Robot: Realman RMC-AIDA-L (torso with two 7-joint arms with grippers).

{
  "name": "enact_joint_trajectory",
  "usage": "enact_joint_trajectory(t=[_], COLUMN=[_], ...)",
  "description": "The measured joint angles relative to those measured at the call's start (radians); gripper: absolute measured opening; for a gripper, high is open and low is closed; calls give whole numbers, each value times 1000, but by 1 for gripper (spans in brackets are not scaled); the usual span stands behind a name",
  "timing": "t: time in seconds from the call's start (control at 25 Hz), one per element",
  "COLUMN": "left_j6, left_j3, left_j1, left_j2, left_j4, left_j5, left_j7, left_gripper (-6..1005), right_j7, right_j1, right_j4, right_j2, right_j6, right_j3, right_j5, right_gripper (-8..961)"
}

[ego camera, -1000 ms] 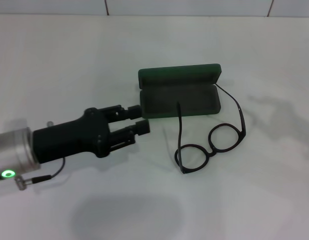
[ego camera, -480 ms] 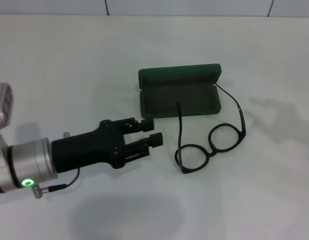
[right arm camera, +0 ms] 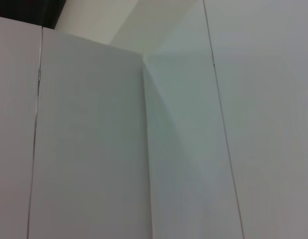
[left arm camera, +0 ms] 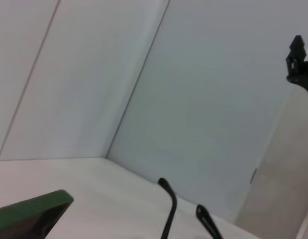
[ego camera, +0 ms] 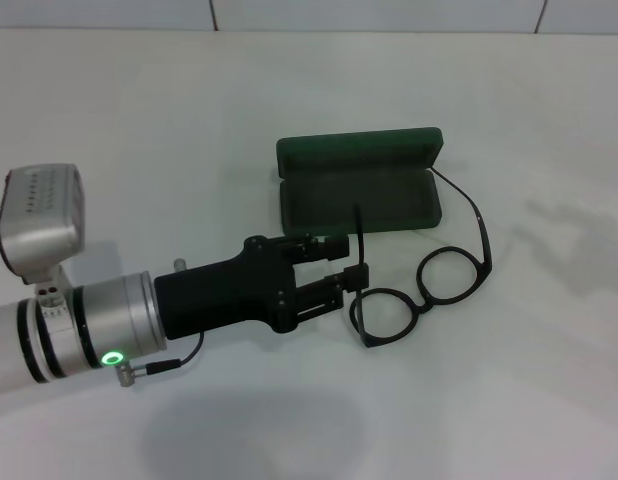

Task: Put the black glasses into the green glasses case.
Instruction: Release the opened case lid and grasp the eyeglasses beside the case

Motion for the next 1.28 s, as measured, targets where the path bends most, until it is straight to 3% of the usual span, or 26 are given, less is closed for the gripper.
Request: enact_joint_trajectory(t=[0.48,0.92,1.12,1.28], left_j6=[-11,-25,-24,-21], left_j3=[0,0,1,9], left_j1=[-23,-51,-52,-52], left_j2=[-2,-2,-2,-3], left_j4=[-34,-68,-69,-69], left_j5=[-2,1,3,2], left_j7=[11,13,13,14], left_gripper=[488,457,239,241], right_j7=[-77,-83,-88,-94], right_j1=[15,16,17,22], right_j4=[98,107,117,129], right_j2=[1,0,0,0], right_j6=[-7,-6,-4,-7], right_j3=[13,15,20,25], right_j5=[29,32,32,32], right_gripper=[338,338,337,337])
